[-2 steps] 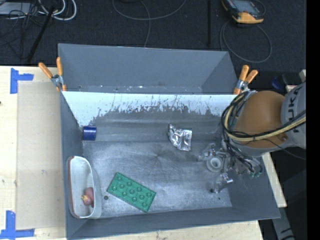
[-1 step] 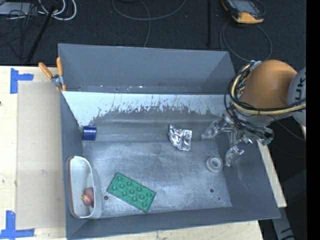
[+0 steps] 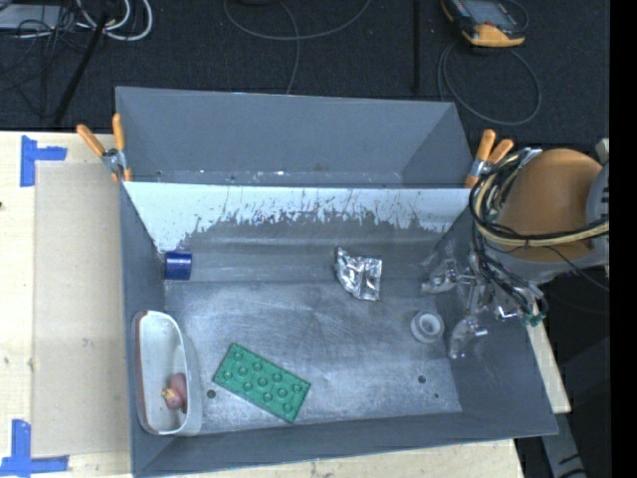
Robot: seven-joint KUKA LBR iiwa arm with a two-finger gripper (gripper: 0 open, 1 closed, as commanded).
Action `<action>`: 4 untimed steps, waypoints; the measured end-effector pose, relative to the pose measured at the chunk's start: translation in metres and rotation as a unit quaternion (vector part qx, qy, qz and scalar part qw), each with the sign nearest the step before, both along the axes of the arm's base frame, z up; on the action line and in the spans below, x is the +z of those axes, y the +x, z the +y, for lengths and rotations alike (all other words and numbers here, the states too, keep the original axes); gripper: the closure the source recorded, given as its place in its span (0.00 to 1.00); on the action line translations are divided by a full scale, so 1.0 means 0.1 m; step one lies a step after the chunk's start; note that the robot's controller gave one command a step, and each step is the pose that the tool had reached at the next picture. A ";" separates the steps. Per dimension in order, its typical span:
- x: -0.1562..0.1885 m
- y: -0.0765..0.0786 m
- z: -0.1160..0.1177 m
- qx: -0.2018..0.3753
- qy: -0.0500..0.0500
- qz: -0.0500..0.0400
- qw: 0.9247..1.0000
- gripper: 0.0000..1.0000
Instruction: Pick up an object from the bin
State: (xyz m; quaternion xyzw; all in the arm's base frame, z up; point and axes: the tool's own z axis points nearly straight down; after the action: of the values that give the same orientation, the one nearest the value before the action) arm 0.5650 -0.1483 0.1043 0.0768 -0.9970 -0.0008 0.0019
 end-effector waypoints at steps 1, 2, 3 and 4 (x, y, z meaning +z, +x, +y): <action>0.04 0.29 -0.03 0.010 -0.001 -0.004 1.000 0.00; -0.08 0.57 0.19 0.034 0.000 -0.004 0.999 0.00; 0.24 0.11 0.30 -0.078 0.000 -0.001 0.997 0.00; -0.14 -0.02 0.03 -0.126 -0.001 0.001 0.992 0.00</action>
Offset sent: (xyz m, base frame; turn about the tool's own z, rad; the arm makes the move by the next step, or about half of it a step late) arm 0.0279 -0.0029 0.0036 -0.0232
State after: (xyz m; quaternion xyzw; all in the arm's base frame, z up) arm 0.5633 -0.1453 0.0899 -0.0499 -0.9988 -0.0003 0.0024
